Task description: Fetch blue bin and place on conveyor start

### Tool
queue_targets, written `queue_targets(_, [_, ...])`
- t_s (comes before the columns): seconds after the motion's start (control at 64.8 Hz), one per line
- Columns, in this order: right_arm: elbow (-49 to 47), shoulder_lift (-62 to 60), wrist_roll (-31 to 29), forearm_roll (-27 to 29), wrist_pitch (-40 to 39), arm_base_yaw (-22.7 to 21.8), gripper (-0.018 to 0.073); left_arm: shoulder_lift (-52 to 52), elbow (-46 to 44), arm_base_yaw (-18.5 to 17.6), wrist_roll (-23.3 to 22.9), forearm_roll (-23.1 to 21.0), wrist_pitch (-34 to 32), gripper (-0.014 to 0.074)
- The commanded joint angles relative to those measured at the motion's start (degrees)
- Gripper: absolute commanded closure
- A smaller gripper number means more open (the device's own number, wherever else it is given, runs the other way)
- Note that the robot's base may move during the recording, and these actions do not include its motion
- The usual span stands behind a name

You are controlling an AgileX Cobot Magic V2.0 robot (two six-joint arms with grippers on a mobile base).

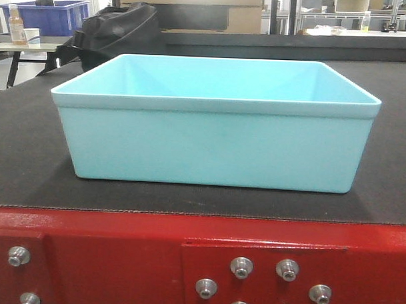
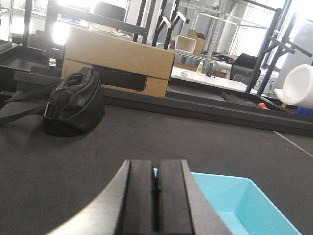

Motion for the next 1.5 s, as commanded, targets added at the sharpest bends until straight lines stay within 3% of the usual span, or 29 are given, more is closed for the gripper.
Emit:
queue_targets(0.0, [3.95, -3.46, -2.99, 2.61, -3.01, -3.73, 0.0721, -0.24, 0.12, 0.10, 0.10, 0.23, -0.64, 0.0707])
queue_targets(0.093, [8.98, -7.58, -2.99, 2.61, -3.17, -5.59, 0.0721, -0.24, 0.12, 0.10, 0.10, 0.23, -0.64, 0.0707])
queue_targets(0.401, [21.97, -18.32, -2.99, 4.56, -3.27, -5.59, 0.0721, -0.24, 0.12, 0.10, 0.10, 0.23, -0.64, 0.0707])
queue_targets(0.864, [21.97, -18.32, -5.02, 6.08, -9.62, -4.98, 0.0721, -0.24, 0.12, 0.10, 0.10, 0.23, -0.57, 0.0707])
queue_targets(1.482, [21.97, -18.32, -5.02, 7.50, -9.76, -4.98, 0.0721, -0.24, 0.12, 0.10, 0.10, 0.23, -0.57, 0.0707])
